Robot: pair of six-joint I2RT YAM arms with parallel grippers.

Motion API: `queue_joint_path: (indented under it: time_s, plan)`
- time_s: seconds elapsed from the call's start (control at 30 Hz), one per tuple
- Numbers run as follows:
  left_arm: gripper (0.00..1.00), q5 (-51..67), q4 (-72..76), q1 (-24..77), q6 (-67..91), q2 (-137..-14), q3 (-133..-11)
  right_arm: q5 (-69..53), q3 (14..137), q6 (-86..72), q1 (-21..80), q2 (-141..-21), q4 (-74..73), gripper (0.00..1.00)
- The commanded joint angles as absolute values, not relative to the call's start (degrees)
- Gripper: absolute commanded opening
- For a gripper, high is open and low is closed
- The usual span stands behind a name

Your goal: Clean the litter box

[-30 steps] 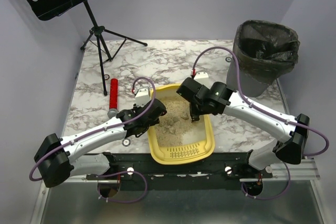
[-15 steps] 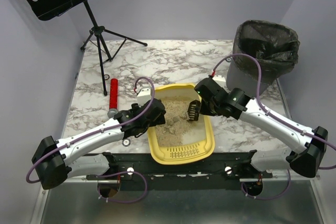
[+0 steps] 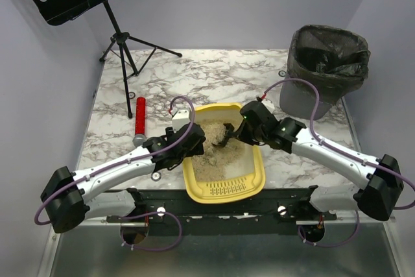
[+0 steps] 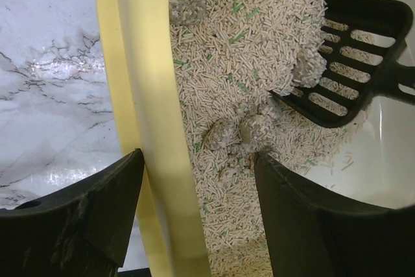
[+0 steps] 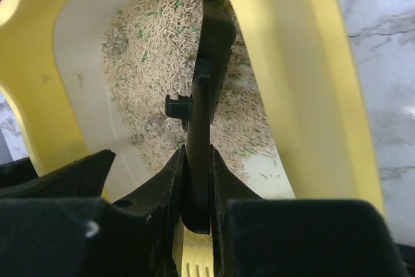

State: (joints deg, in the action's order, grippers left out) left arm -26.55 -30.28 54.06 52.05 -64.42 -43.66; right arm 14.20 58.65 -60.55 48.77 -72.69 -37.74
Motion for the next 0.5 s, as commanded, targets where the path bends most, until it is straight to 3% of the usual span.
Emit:
queue_joint_path:
  time_s: [0.0, 0.47]
  plan:
    - [0.75, -23.73, -27.61, 54.14, 49.75, -66.61, -43.59, 8.53, 53.09, -61.17, 48.96, -76.72, -26.74, 0.01]
    - [0.54, -28.21, -28.48, 53.09, 52.47, -72.59, -46.93, 10.28, 36.57, -59.49, 48.96, -79.01, 11.85, 0.01]
